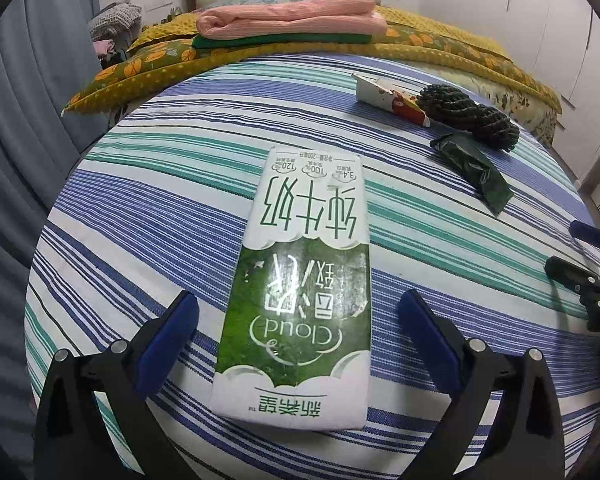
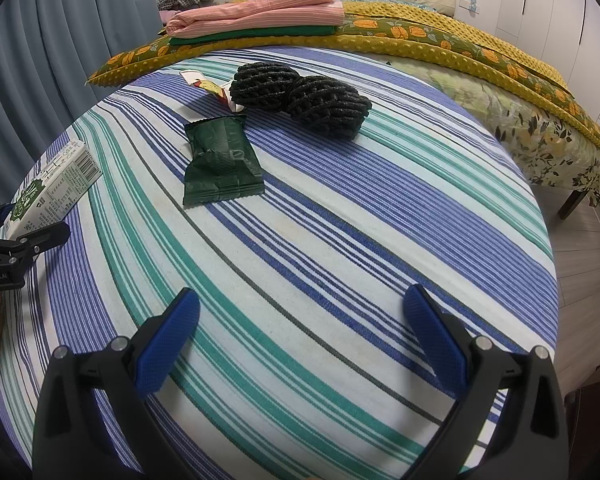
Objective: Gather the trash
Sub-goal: 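Grasp the white-green milk carton with the left tool and lift it, then grasp the dark green packet with the right tool while the left tool holds the carton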
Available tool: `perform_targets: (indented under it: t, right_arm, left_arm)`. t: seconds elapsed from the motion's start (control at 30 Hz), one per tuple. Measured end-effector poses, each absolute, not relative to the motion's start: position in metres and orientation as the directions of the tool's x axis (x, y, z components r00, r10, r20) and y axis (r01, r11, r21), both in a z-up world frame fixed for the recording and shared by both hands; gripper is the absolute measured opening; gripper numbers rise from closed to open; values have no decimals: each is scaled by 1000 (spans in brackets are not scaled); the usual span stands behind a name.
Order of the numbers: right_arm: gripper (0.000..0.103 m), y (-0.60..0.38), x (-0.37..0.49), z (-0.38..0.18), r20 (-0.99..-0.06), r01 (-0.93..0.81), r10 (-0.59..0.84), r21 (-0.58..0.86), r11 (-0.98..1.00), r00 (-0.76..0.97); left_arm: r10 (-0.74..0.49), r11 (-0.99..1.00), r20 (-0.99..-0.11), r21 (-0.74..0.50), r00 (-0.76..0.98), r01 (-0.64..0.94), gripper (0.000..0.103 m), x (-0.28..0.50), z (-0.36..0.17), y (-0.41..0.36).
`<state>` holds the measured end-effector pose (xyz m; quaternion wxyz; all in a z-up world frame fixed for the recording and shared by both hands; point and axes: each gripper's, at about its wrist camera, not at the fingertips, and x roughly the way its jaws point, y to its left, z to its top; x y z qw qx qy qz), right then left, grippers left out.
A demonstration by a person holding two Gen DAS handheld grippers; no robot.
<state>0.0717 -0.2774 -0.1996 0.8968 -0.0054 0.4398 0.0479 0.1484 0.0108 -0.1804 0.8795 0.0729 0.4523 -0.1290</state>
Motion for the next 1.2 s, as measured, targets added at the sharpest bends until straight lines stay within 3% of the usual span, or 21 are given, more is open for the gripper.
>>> perform_targets:
  t: [0.3,0.57,0.63,0.7,0.8,1.03,1.13,1.2]
  right_arm:
    - [94,-262,92,-184,-764,-224,246,136,965,597]
    - [85,-234,169,-182,-804,-244,200,70,967,560]
    - [78,-232,177,-186,-812,-237,180,53,970,556]
    - [52,-228,173,-184,-804,-253,181,40,967,566]
    - [43,-226,162,-183,-802,-265,181,30,964,570]
    - [42,-226,93,-177,-799,-166,164,82,983,579]
    - [50,-215,71,-185,-796,-180,186,98,979,576]
    - [62,-212,63,-188,-785,-205,200,95,974,586]
  left_arm:
    - [-161,956,-814,11,558,292,99,149,-180,11]
    - [-162,956,-814,11,558,293,99,149,-181,11]
    - [-162,956,-814,11,558,293,99,149,-181,11]
    - [-162,956,-814,11,558,293,99,149,-181,11]
    - [-162,956,-814,11,558,293,99,149,-181,11]
    - [-161,956,-814,11,558,292,99,149,-181,11]
    - [-162,956,-814,11,558,292,99,149,-181,11]
    - [-161,956,-814,11,559,292,99,149,-181,11]
